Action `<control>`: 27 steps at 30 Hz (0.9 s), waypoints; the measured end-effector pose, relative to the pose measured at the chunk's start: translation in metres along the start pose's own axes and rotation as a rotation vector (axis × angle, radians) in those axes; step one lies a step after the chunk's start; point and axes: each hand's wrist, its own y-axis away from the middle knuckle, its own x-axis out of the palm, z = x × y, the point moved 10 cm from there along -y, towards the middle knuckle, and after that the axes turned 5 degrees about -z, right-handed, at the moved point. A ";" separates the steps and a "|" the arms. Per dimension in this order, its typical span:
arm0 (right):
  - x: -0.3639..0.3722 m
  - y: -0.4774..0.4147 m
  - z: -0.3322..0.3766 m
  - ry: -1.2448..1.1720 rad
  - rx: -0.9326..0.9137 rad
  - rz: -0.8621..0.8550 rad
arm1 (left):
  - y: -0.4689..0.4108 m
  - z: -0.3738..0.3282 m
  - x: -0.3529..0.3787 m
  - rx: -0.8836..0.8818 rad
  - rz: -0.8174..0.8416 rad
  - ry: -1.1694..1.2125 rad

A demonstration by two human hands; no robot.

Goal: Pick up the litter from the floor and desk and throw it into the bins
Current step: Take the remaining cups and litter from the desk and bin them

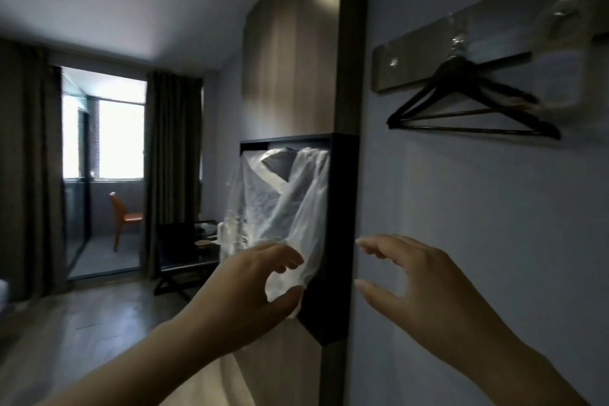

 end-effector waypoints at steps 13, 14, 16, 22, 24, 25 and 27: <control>0.216 -0.117 0.142 -0.184 -0.137 0.135 | 0.064 0.242 -0.108 -0.269 -0.015 -0.201; 0.228 -0.125 0.143 -0.187 -0.142 0.139 | 0.065 0.256 -0.107 -0.279 -0.021 -0.197; 0.252 -0.142 0.142 -0.190 -0.155 0.145 | 0.062 0.282 -0.102 -0.292 -0.032 -0.196; 0.322 -0.200 0.121 -0.216 -0.192 0.160 | 0.028 0.357 -0.086 -0.321 -0.056 -0.247; 0.342 -0.224 0.111 -0.233 -0.185 0.160 | 0.009 0.382 -0.081 -0.336 -0.054 -0.258; 0.353 -0.237 0.106 -0.236 -0.184 0.164 | -0.001 0.393 -0.078 -0.339 -0.052 -0.269; 0.376 -0.261 0.096 -0.229 -0.193 0.174 | -0.019 0.416 -0.070 -0.334 -0.049 -0.293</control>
